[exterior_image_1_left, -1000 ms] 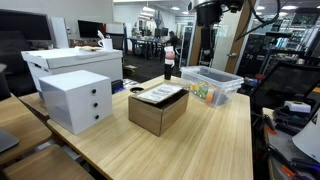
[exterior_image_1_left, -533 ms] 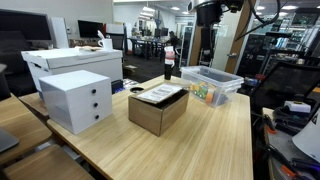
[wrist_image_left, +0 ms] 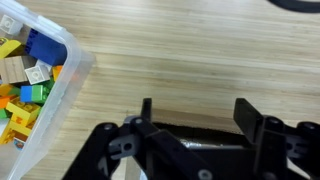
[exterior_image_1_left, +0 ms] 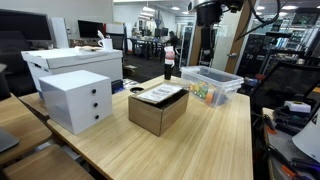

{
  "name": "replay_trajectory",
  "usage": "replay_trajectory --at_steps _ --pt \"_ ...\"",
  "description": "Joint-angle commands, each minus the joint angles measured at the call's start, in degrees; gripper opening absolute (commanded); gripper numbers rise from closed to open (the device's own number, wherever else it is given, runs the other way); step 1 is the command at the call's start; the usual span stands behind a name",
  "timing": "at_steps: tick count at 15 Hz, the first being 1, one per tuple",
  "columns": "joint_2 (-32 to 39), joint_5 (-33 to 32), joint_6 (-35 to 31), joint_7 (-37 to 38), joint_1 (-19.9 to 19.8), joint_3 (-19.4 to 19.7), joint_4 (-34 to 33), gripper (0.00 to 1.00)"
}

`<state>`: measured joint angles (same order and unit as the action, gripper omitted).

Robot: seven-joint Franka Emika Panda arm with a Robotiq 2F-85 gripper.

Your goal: Open the lid of the cardboard box

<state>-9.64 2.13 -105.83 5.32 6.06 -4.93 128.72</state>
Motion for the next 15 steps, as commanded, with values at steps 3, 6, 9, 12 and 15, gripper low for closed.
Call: replay_trajectory --at_steps 3,6,9,12,15 --pt "0.02 0.05 0.1 -0.03 -0.34 -0.34 -0.09 0.85" --pt "0.02 0.05 0.1 -0.03 -0.34 -0.34 -0.09 0.85" --pt "0.02 0.05 0.1 -0.03 -0.34 -0.34 -0.09 0.96" --pt "0.4 0.55 0.18 0.76 -0.69 0.02 0.27 1.0" --pt "0.97 1.37 -3.37 0.56 -1.01 0.56 1.54 1.0"
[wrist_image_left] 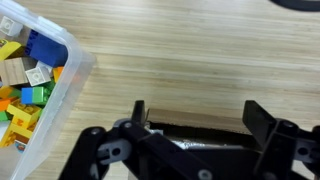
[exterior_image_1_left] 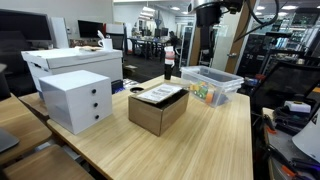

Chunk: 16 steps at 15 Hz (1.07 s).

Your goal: Open the lid of the cardboard box

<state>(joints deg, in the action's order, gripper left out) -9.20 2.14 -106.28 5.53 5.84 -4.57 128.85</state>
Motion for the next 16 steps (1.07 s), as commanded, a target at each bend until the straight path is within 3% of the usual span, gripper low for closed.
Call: replay_trajectory --at_steps 1,7,12,14,15,16 --pt "0.82 1.36 -3.59 0.49 -0.9 0.27 1.68 1.0" --pt "3.52 3.8 -8.71 -0.29 -0.83 0.61 4.53 1.0" --pt "6.63 8.43 -17.41 -3.98 -0.5 0.71 7.14 1.0" --pt "7.75 10.36 -19.39 -4.9 -0.28 0.4 7.85 0.84" --pt "8.05 11.04 -19.99 -5.15 -0.22 0.27 8.2 0.71" --pt "8.36 11.69 -20.48 -5.26 -0.17 0.12 8.37 0.83"
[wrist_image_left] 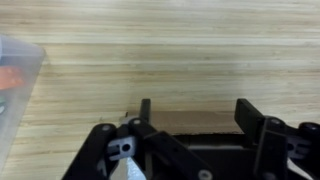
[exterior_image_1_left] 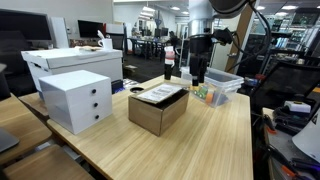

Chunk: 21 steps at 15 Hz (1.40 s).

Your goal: Open the lid of the cardboard box

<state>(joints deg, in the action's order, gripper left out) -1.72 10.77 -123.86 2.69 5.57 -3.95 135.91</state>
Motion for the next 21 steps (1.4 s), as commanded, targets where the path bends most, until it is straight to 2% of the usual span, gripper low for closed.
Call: replay_trajectory --at_steps 1,2,3,11,15,21 --pt "1.3 3.37 -3.41 -2.54 0.16 -0.69 1.43 0.76" --pt "1.61 3.7 -3.57 -2.44 0.18 -0.84 1.47 0.58" --pt "2.08 3.94 -3.85 -2.44 0.27 -1.08 1.47 0.56" --pt "3.17 9.08 -11.68 -7.02 1.44 -3.29 3.49 0.08" --pt "2.36 13.75 -17.81 -11.39 2.22 -4.66 6.28 0.0" --pt "1.91 17.81 -23.11 -14.53 3.47 -6.33 9.03 0.02"
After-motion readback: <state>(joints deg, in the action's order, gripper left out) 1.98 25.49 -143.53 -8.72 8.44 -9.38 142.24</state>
